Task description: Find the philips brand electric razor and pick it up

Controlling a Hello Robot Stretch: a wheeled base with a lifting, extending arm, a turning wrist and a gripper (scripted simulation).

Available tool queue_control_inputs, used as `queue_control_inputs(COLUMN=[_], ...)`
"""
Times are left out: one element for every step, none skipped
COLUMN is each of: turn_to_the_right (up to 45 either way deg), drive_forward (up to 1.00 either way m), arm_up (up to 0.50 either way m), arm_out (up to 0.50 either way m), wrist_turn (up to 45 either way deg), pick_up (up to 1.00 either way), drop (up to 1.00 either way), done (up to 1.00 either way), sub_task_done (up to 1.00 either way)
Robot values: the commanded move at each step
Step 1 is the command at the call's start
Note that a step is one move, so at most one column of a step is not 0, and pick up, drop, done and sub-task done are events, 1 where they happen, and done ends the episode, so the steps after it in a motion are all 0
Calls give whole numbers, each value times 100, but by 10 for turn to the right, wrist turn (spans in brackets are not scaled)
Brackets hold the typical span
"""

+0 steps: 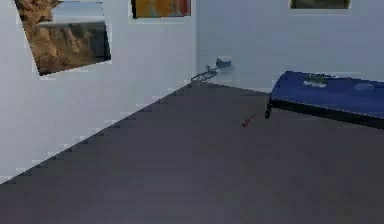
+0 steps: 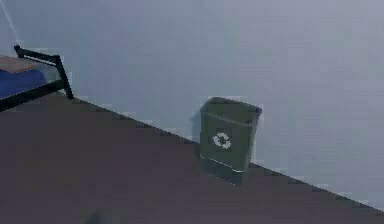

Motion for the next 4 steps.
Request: queue_control_inputs(turn_to_the_right=[-450,-450,-360,0], drive_forward=[0,0,0,100], arm_up=[0,0,0,0], arm_out=[0,0,0,0], wrist_turn=[0,0,0,0], pick_up=[0,0,0,0], drop=[0,0,0,0], done=[0,0,0,0], sub_task_done=[0,0,0,0])
